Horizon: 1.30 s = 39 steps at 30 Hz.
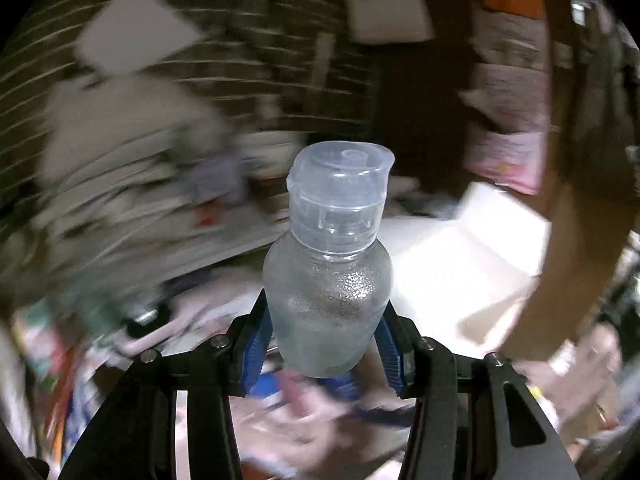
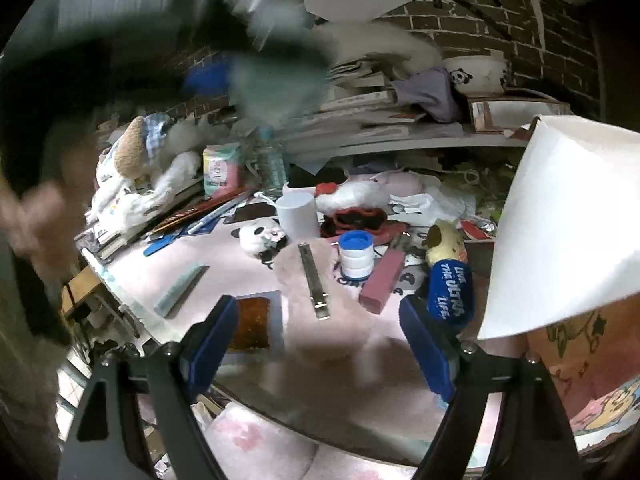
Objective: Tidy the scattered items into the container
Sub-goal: 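Lift the clear bottle into the white box and open the left gripper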
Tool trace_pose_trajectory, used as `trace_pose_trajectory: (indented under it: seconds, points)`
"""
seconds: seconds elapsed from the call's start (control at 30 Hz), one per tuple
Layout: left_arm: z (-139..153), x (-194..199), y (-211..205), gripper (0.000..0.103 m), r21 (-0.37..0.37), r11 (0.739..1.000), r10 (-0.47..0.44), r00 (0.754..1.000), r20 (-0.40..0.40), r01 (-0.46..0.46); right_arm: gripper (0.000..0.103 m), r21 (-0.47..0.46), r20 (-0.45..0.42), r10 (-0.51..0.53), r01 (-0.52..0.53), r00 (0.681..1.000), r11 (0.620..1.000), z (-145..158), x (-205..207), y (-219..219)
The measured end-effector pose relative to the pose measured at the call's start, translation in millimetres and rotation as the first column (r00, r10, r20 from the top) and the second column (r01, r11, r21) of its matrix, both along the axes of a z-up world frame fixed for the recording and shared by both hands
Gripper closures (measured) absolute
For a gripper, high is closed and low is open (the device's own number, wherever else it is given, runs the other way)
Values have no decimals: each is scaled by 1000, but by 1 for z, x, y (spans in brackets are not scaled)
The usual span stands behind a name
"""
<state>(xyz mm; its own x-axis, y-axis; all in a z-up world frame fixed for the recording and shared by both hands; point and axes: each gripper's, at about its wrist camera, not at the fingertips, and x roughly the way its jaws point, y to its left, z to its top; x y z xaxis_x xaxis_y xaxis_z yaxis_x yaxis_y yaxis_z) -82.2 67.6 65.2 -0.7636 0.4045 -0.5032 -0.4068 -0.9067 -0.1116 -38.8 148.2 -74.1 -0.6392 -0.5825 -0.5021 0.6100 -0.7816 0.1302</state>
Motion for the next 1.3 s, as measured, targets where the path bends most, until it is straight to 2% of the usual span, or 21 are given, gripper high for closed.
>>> trace_pose_trajectory:
  seconds: [0.13,0.27,0.47,0.67,0.73,0.9,1.03,1.13,1.23,1.3]
  points:
    - [17,-24,53,60,-83,982,-167,984,58,172,23,-11,3,-3,3,1000,1000,-2,2,4]
    - [12,-52,100,60,-157,945,-256,946,197,288,23,-27,4,-3,3,1000,1000,-5,6,7]
    - [-21,-83,144,60,-290,900,-196,896,398,325,23,-47,24,11,-10,1000,999,-8,10,10]
    - [-49,-96,162,60,-392,846,-127,850,511,362,23,-68,38,26,-24,999,997,-10,13,14]
    - [-60,-97,169,60,-437,813,-104,834,541,384,23,-75,40,27,-24,999,997,-11,14,15]
    - [-62,-100,176,60,-468,791,-91,832,548,395,23,-94,24,1,1,1000,996,-11,14,22]
    - [-61,-101,174,60,-453,797,-100,827,553,400,23,-129,42,-28,33,999,991,-11,9,34]
    - [-58,-104,175,57,-464,789,-104,832,546,403,23,-118,44,-45,50,998,992,-12,8,38]
    - [-56,-104,182,47,-496,772,-101,847,521,397,23,-92,37,-56,59,998,994,-13,8,38]
    - [-54,-105,180,40,-498,777,-98,854,511,386,23,-81,31,-61,63,998,995,-14,10,38]
